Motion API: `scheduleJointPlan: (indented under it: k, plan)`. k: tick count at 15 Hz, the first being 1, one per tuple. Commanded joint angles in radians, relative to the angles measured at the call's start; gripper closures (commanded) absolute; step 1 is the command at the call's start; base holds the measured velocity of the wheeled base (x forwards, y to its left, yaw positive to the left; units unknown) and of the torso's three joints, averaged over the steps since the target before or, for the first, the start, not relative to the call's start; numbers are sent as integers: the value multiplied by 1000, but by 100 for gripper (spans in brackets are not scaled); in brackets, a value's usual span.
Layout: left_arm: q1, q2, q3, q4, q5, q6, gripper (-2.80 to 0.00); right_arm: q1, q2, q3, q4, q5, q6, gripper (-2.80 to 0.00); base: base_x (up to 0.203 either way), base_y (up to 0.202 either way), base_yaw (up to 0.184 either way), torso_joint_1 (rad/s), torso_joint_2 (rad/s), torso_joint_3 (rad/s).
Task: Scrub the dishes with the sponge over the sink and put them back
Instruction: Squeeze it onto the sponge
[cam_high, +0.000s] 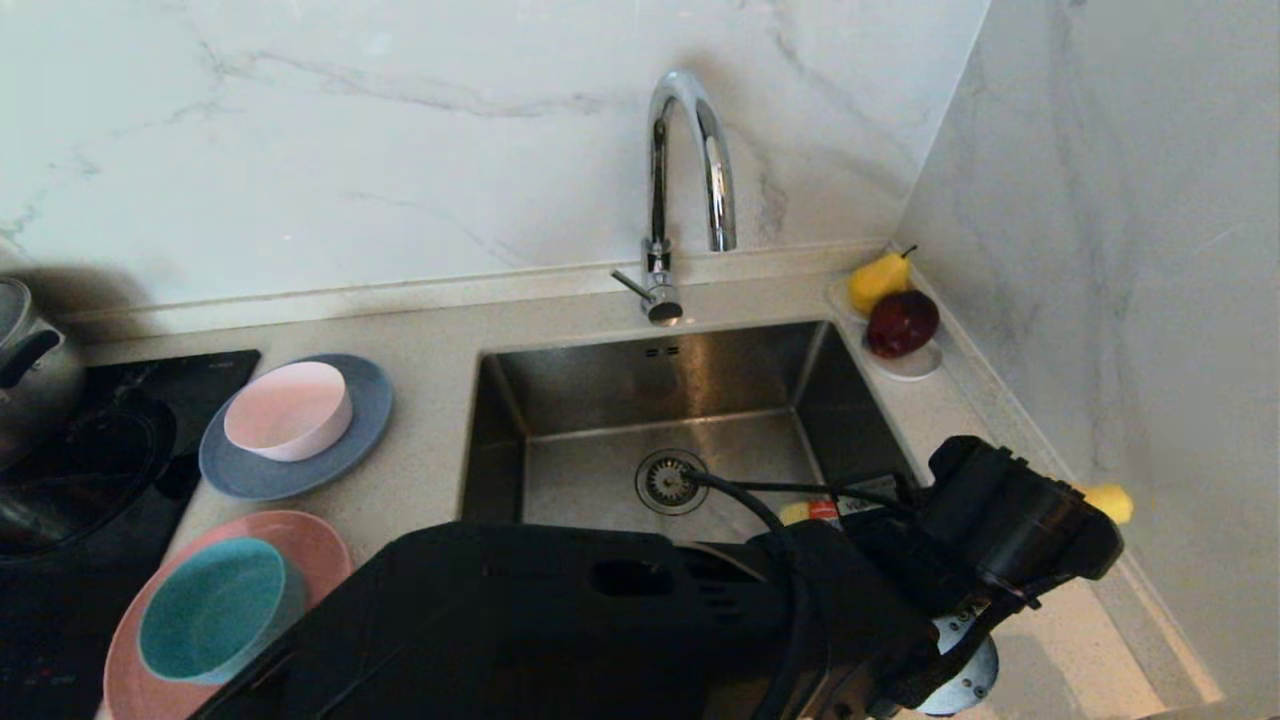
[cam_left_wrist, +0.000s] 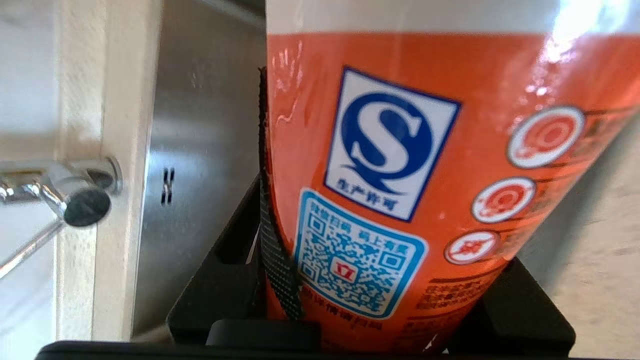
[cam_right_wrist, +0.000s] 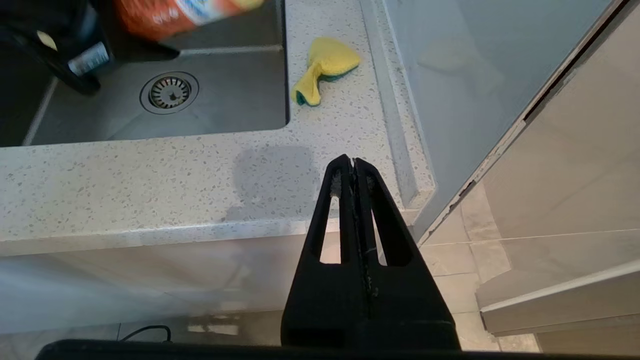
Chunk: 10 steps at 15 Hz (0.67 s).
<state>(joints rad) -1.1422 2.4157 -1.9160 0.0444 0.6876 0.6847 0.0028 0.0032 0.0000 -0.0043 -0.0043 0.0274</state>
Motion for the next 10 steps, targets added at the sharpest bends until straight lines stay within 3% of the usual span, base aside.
scheduleJointPlan:
  k: [1,8,10]
  plan:
    - [2,34,0,-1,23,19,0,0,0,0,0,0,0,0,0,0,0,0,0,0]
    - [19,69,-2,-12,27,87,0,0,0,0,0,0,0,0,0,0,0,0,0,0]
    - [21,81,-2,-12,57,101,0,0,0,0,0,0,0,0,0,0,0,0,0,0]
